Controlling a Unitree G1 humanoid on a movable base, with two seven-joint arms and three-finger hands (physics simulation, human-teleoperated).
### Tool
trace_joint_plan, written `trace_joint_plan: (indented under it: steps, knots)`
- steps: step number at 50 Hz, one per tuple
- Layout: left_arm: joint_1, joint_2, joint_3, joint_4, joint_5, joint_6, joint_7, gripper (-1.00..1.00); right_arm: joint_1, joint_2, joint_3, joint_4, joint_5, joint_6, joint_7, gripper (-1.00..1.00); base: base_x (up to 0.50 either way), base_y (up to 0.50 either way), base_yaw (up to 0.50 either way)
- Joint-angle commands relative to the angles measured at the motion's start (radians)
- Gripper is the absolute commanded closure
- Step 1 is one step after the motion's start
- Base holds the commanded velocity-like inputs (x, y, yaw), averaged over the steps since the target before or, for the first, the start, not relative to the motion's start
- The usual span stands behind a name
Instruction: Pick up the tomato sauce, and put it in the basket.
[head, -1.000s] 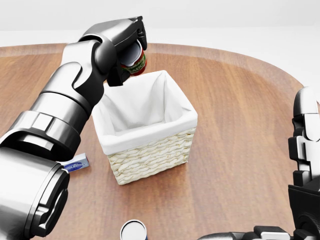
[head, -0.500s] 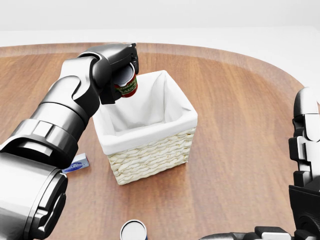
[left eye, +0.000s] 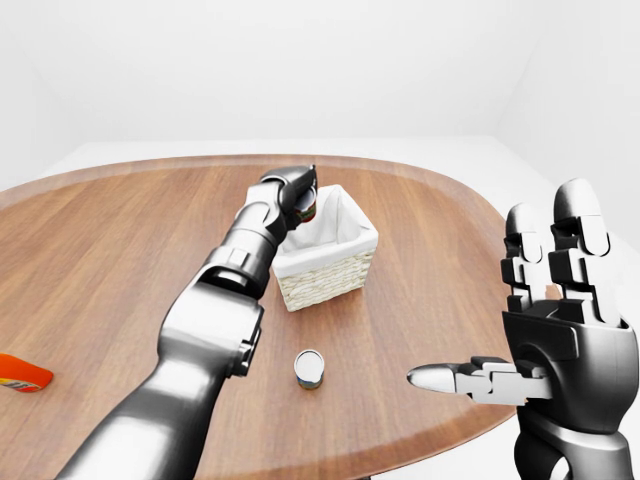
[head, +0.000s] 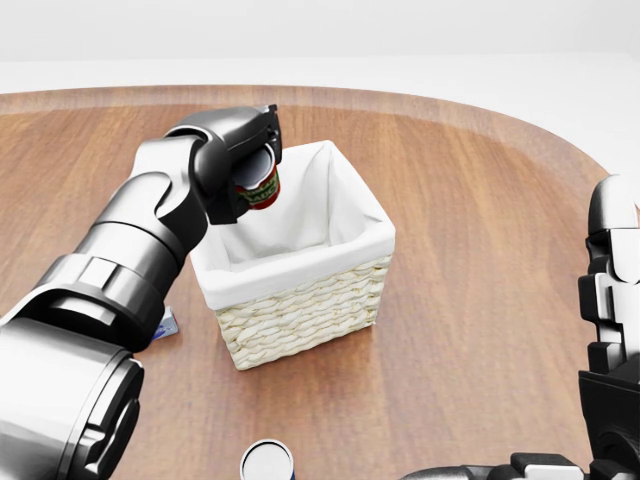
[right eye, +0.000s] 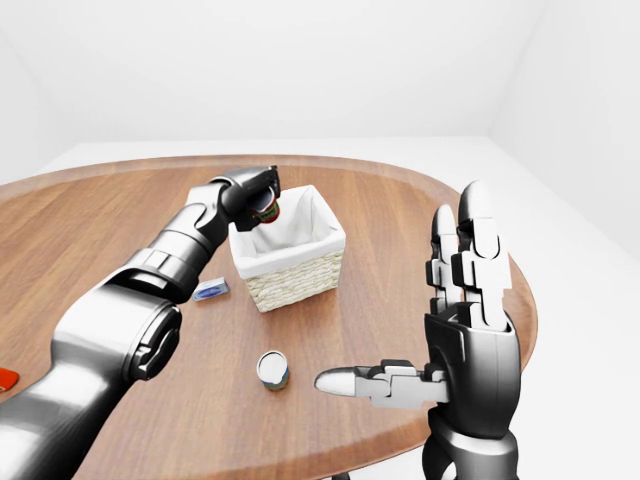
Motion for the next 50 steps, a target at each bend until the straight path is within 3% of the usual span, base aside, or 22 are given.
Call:
trace_joint_plan:
  steps: [1,15,16,17,18,50]
  knots:
    - [0.005,-0.010,0.019,0.001,-0.088,0.000,-0.011,1.00,-0.004,0.000,-0.002,0.000,0.001,0.000,0.001,-1.00,0.00,0.00,0.00]
    - [0.003,0.004,0.020,0.007,-0.080,0.000,0.003,1.00,-0.003,0.000,-0.005,0.000,0.004,0.000,0.000,-1.00,0.00,0.00,0.00]
    - [-0.002,0.007,0.022,0.010,-0.079,0.000,0.022,0.69,-0.004,-0.001,-0.004,0.000,0.003,0.000,0.000,-1.00,0.00,0.00,0.00]
    - [-0.003,0.007,0.023,0.010,-0.079,0.000,0.023,0.69,-0.004,-0.001,-0.004,0.000,0.003,0.000,0.000,-1.00,0.00,0.00,0.00]
    - [-0.004,0.009,0.023,0.009,-0.080,0.000,0.011,-1.00,-0.003,-0.001,-0.004,0.000,0.003,0.000,0.000,-1.00,0.00,0.00,0.00]
    - [0.000,0.018,0.026,0.013,-0.080,0.000,0.031,-1.00,-0.004,-0.003,-0.001,0.000,0.001,0.000,-0.003,-1.00,0.00,0.00,0.00]
